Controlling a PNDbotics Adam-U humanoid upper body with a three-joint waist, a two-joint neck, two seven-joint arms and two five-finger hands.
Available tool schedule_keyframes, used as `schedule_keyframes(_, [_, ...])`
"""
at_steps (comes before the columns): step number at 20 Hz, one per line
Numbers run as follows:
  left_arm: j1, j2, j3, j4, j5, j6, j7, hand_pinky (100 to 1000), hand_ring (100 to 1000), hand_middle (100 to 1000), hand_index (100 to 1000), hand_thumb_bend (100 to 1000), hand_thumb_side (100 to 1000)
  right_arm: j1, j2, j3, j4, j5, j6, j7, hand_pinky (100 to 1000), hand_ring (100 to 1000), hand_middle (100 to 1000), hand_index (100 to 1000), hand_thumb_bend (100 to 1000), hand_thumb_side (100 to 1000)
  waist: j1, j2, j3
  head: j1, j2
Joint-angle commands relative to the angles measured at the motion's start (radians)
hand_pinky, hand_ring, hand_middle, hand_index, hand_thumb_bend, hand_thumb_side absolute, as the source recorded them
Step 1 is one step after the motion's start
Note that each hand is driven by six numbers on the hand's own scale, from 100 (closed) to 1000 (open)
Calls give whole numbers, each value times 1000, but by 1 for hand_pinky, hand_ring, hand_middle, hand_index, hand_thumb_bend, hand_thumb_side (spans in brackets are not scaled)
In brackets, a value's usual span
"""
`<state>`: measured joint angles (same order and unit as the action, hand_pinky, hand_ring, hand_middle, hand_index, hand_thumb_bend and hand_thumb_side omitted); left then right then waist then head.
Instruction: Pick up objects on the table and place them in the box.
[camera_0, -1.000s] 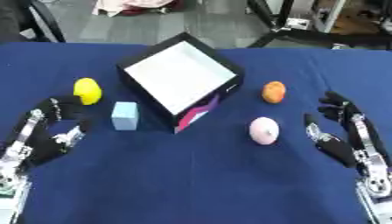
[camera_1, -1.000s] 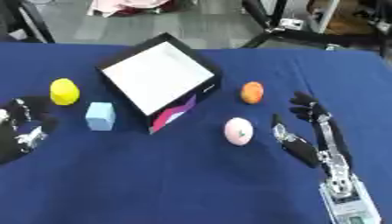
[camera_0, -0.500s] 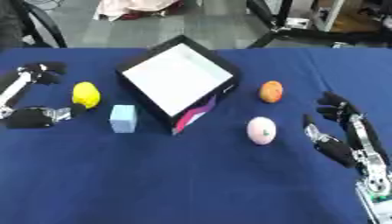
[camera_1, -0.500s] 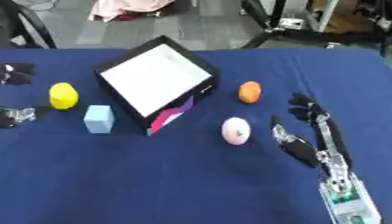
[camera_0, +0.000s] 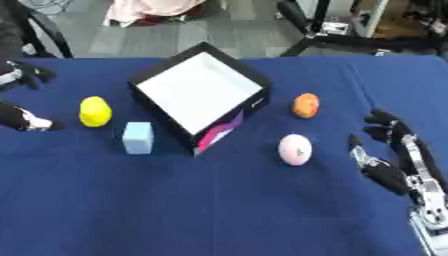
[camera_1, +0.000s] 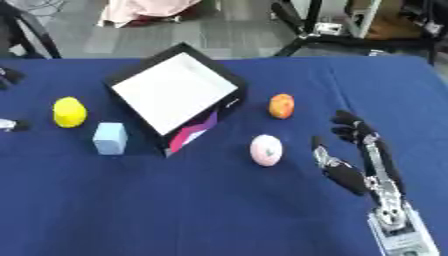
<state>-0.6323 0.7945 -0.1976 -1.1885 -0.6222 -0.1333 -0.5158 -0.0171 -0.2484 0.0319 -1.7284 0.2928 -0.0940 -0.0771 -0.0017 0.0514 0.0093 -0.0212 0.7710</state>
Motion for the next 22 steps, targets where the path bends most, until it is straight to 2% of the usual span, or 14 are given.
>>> schedule_keyframes(1, [-47, -9, 21, 75, -54, -34, 20, 832, 739, 764, 911, 607, 427, -8, -14, 1, -10, -10, -2, 4, 817, 776, 777, 901, 243, 341, -2, -28, 0, 4, -1])
schedule_keyframes(6, [-106, -81, 23, 209, -137, -78, 85, 810, 722, 748, 902, 598, 416, -6, -12, 2, -10, -11, -3, 5, 817, 777, 777, 901, 240, 342, -5, -29, 2, 7, -1])
schedule_keyframes(10, [-127, -108, 34, 281, -204, -119, 135, 794, 709, 736, 893, 583, 408, -5, -11, 2, -10, -12, -3, 5, 817, 777, 777, 901, 236, 342, -7, -29, 0, 11, -1])
schedule_keyframes(16, [-184, -227, 80, 397, -304, -83, 220, 787, 693, 724, 876, 570, 408, -5, -7, 4, -10, -16, -4, 7, 817, 777, 777, 901, 231, 344, -10, -29, -3, 24, -1])
schedule_keyframes(22, [-202, -285, 106, 457, -373, -95, 303, 781, 687, 719, 873, 566, 409, -5, -5, 6, -9, -18, -3, 8, 817, 777, 777, 901, 228, 345, -13, -28, -10, 31, -1])
